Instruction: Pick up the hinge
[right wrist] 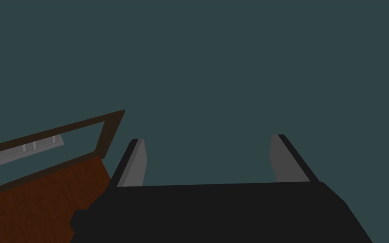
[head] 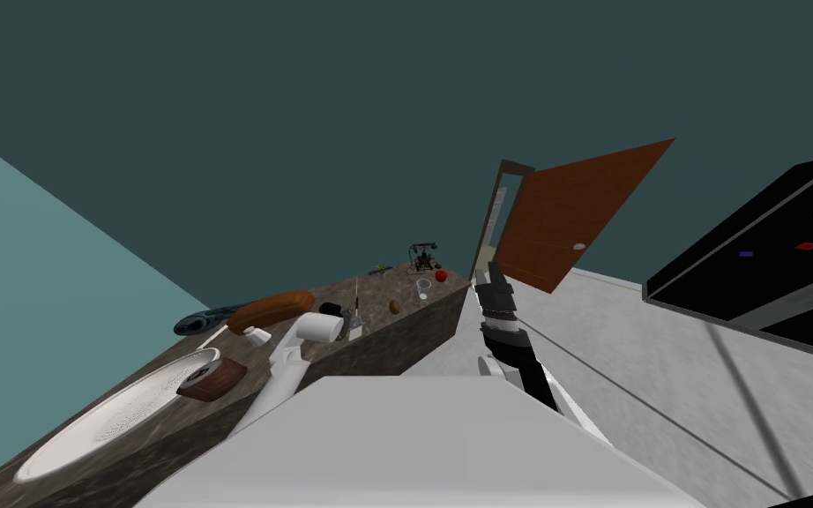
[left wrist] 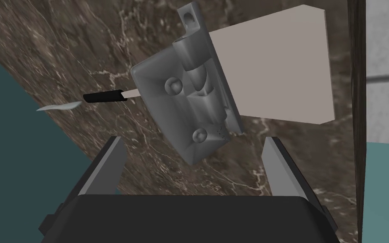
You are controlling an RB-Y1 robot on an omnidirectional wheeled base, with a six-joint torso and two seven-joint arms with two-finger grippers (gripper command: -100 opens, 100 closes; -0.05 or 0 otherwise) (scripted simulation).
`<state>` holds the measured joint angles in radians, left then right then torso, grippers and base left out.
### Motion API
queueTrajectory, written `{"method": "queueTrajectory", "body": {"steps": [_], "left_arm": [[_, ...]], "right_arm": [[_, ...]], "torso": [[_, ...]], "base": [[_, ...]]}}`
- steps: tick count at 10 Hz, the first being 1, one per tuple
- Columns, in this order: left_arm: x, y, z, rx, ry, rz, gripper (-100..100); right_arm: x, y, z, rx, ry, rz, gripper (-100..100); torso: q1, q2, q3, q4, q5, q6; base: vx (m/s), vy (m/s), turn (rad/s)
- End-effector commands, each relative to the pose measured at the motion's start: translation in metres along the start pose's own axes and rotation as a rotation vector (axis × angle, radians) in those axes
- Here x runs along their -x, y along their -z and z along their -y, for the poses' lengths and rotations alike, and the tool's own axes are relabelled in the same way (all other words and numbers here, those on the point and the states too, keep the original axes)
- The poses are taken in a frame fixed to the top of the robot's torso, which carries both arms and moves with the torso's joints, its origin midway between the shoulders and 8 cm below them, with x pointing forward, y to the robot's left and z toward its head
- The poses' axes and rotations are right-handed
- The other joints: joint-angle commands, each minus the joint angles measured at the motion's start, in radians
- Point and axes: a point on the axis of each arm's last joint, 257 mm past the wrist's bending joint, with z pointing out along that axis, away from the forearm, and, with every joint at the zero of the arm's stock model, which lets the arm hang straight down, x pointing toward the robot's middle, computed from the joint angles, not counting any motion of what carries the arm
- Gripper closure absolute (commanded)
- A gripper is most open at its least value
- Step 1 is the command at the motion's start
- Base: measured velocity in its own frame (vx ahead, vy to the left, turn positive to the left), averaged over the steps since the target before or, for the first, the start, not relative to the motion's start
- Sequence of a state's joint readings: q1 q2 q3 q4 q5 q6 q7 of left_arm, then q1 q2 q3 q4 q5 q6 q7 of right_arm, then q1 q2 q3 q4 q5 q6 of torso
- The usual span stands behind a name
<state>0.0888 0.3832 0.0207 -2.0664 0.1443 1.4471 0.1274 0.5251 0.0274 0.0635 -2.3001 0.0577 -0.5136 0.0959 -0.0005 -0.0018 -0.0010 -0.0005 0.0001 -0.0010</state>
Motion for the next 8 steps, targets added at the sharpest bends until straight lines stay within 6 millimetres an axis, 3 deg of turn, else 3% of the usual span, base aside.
{"method": "queueTrajectory", "body": {"steps": [1, 2, 3, 7, 8], "left_arm": [[-0.0003, -0.0068, -0.0007, -0.004, -0.002, -0.001, -100], [-0.0003, -0.0049, -0.0006, -0.001, -0.001, -0.001, -100], [-0.0004, -0.0055, -0.0001, -0.003, -0.001, -0.001, 100], [-0.0003, -0.0055, -0.0004, -0.002, 0.000, -0.001, 100], [-0.0004, -0.0055, -0.0005, -0.002, -0.001, -0.001, 0]], "right_arm": [[0.0000, 0.0000, 0.0000, 0.000, 0.000, 0.000, 0], [0.0000, 0.0000, 0.0000, 0.000, 0.000, 0.000, 0], [0.0000, 0.0000, 0.0000, 0.000, 0.000, 0.000, 0], [0.0000, 0.0000, 0.0000, 0.000, 0.000, 0.000, 0], [0.0000, 0.0000, 0.0000, 0.000, 0.000, 0.000, 0]], "torso": [[0.000, 0.000, 0.000, 0.000, 0.000, 0.000], [0.000, 0.000, 0.000, 0.000, 0.000, 0.000], [0.000, 0.000, 0.000, 0.000, 0.000, 0.000], [0.000, 0.001, 0.001, 0.000, 0.000, 0.000], [0.000, 0.001, 0.001, 0.000, 0.000, 0.000]], "base": [[0.019, 0.001, 0.009], [0.008, 0.000, 0.001], [0.000, 0.000, 0.000], [0.000, 0.000, 0.000], [0.000, 0.000, 0.000]]}}
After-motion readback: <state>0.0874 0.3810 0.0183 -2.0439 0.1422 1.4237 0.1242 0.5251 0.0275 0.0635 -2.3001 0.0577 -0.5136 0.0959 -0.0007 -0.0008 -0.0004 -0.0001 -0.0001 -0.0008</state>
